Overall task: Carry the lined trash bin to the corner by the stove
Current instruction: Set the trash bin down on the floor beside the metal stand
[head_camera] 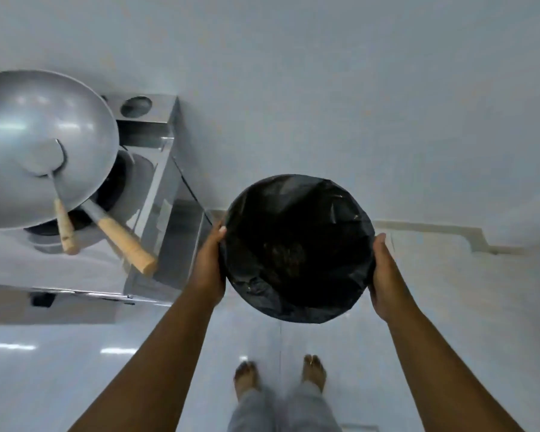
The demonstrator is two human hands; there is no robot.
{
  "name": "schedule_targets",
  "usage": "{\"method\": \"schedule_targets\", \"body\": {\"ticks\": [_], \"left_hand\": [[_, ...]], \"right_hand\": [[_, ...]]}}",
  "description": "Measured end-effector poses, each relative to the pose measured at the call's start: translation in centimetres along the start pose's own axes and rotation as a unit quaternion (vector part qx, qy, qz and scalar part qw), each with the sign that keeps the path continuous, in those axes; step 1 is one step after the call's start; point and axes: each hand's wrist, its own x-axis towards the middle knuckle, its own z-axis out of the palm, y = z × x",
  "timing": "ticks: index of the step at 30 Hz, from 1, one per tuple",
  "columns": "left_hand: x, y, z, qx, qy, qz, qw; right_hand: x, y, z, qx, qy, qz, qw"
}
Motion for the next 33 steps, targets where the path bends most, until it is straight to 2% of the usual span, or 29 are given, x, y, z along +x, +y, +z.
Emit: {"method": "schedule_targets", "body": {"ticks": [11,16,20,27,33], "left_hand": [[9.8,-22.7,-8.8,0.098,0.036,-0.155,0.982],[13.5,-33.4,-12.7,0.123,0.044,-0.236,0.963],[14.9,-39.8,-14.8,0.138,0.041,-0.285,0.948],[15.3,-44.6,-16.5,0.135,0.048,-0.295,0.945],[15.5,-45.5,-17.5,0.135,0.064,-0.289,0.946]], "right_hand": [[11.7,24.1,-3.8,-0.047,0.015,0.188,0.981],[16.4,34.5,-5.3,-0.066,-0.018,0.228,0.971],[18.2,41.3,-6.4,-0.065,-0.014,0.259,0.964],[18.8,46.1,-7.4,-0.062,-0.017,0.268,0.961],[19.2,47.7,-7.3,-0.065,0.018,0.268,0.961]]}}
